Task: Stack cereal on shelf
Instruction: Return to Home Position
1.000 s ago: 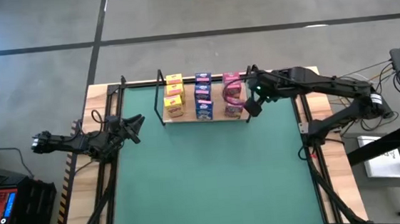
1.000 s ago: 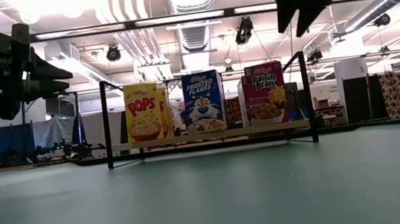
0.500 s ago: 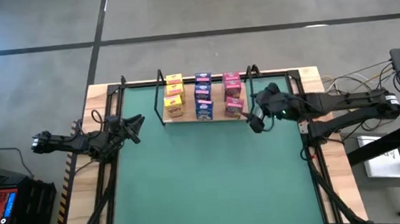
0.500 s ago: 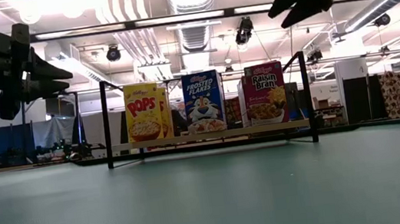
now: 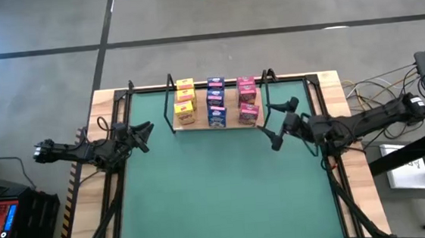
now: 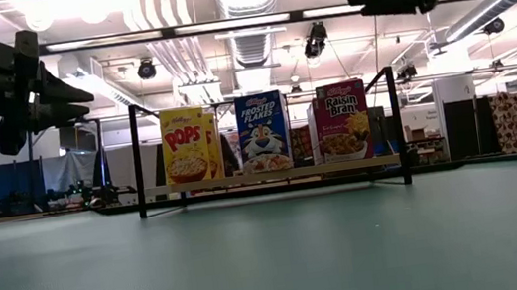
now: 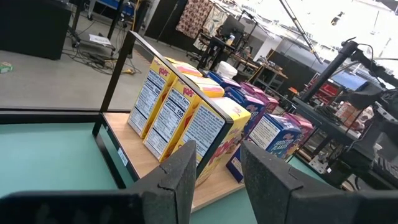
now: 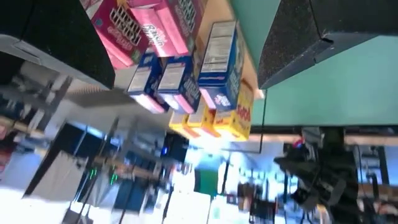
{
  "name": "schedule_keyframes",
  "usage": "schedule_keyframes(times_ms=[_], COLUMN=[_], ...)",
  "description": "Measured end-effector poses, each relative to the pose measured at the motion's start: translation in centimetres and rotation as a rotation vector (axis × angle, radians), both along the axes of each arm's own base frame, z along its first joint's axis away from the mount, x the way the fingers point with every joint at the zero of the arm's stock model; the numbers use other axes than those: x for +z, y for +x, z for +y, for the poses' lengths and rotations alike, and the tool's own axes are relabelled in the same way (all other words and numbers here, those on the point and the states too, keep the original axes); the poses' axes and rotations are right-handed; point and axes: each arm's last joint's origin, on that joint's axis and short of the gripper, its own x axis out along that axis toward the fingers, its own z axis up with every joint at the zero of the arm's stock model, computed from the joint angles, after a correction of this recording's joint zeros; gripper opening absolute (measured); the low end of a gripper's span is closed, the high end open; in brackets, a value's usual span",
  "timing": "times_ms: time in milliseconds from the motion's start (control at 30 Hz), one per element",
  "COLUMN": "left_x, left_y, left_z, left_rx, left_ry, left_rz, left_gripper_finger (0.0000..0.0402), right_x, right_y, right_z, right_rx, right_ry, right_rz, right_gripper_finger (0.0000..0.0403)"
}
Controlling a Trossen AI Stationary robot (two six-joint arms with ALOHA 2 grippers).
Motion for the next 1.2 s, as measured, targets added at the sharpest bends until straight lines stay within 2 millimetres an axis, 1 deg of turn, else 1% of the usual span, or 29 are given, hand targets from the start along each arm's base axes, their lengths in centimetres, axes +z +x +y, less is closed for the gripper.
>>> schedule_keyframes(times_ms=[100, 233, 367, 500, 733, 933, 1033, 1200], left_x=[0.0, 0.0, 0.0, 0.0, 0.0, 0.0, 0.0, 0.0], left_y=[0.0, 0.0, 0.0, 0.0, 0.0, 0.0, 0.0, 0.0], left_z=[0.0, 0.0, 0.0, 0.0, 0.0, 0.0, 0.0, 0.0], left_rx=[0.000, 0.000, 0.000, 0.000, 0.000, 0.000, 0.000, 0.000], left_ry=[0.000, 0.000, 0.000, 0.000, 0.000, 0.000, 0.000, 0.000], left_rz=[0.000, 0.000, 0.000, 0.000, 0.000, 0.000, 0.000, 0.000], left_gripper_finger=[0.0109, 0.0109, 0.0109, 0.0109, 0.0109, 0.0109, 0.0109, 0.0109], right_x=[-1.5, -3.5, -4.8, -5.2, -5.8, -6.4, -6.3, -6.3], right_y=[-0.8, -2.2, -3.1, -3.6, -4.4, -6.1, -6.7, -7.1], right_z=[-0.1, -0.2, -0.2, -0.2, -0.2, -0.4, -0.5, -0.5], right_rx=[0.014, 0.037, 0.105, 0.138, 0.173, 0.184, 0.184, 0.200], right_ry=[-0.026, -0.014, -0.003, -0.041, -0.052, -0.049, -0.047, -0.057], right_rz=[-0.058, -0.114, -0.165, -0.188, -0.216, -0.302, -0.334, -0.333], right_gripper_finger=[0.0383, 0.0383, 0.0383, 0.0383, 0.0383, 0.0383, 0.0384, 0.0384])
